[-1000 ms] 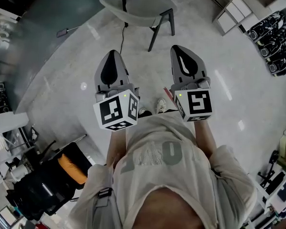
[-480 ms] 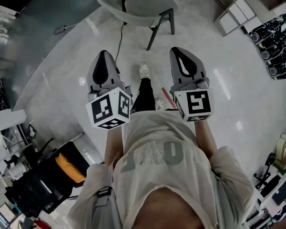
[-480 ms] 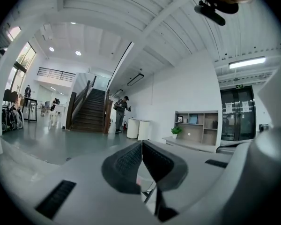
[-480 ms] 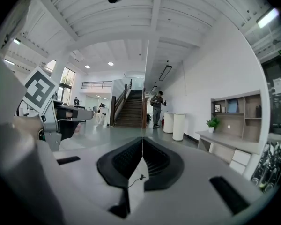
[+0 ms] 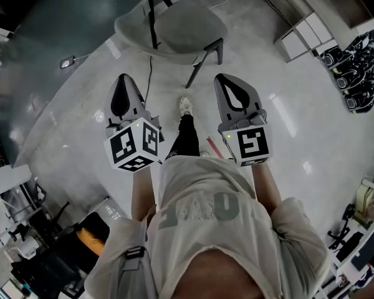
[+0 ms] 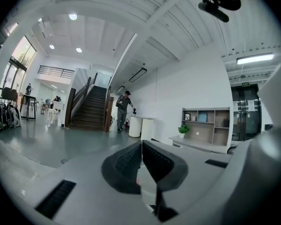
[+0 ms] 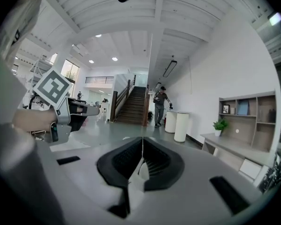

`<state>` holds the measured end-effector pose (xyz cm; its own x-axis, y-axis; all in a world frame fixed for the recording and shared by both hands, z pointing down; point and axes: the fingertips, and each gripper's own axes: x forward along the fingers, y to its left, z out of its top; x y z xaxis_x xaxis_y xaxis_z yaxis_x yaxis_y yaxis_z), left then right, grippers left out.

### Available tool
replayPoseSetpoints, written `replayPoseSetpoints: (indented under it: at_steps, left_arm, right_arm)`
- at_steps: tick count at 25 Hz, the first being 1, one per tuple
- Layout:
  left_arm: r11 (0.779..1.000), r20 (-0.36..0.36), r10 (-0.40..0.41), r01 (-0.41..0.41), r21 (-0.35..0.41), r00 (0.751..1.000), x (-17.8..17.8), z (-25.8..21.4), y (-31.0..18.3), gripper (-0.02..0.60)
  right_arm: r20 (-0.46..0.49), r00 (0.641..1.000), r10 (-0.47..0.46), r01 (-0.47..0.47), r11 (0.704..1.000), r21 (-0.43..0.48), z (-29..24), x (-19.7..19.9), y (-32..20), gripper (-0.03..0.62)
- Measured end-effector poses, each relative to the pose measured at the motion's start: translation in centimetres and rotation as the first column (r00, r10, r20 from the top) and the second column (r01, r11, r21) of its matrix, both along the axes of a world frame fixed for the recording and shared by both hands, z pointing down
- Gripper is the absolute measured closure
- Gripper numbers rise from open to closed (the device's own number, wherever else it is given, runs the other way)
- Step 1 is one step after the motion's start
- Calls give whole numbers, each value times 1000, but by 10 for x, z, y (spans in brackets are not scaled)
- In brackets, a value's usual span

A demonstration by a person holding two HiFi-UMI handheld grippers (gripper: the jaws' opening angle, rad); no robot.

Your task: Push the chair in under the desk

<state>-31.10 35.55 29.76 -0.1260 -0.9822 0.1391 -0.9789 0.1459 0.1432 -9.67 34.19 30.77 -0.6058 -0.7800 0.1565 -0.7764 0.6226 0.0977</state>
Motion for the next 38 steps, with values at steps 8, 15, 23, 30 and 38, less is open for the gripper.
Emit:
replayPoseSetpoints:
  at_steps: [8,15,23,30,38]
  left_arm:
    - [998,3,-67,67,-11,998,-65,-10,-119,566]
    - [993,-14,-116,116,-1,993,-114,-16,-186,566]
    - [988,-4,-151,151,-41,988,-125,-8,-220,565]
    - [978,-33,-187,183,-103,982,-108,11,-228,565]
    - [975,-87,-174,159,-155,981,-113,31,-231,426]
  right_arm:
    - [-35,993,-112,113,993,22,-15,-64,-125,576]
    - [-36,989,-141,142,989,35,-22,-113,-202,575]
    - [26,972,-233,234,972,-21,-15,-140,-238,575]
    - [118,925,-360,372,922,-102,3,-156,-252,574]
    - [162,868,-469,489,864,-120,12,-186,-243,519]
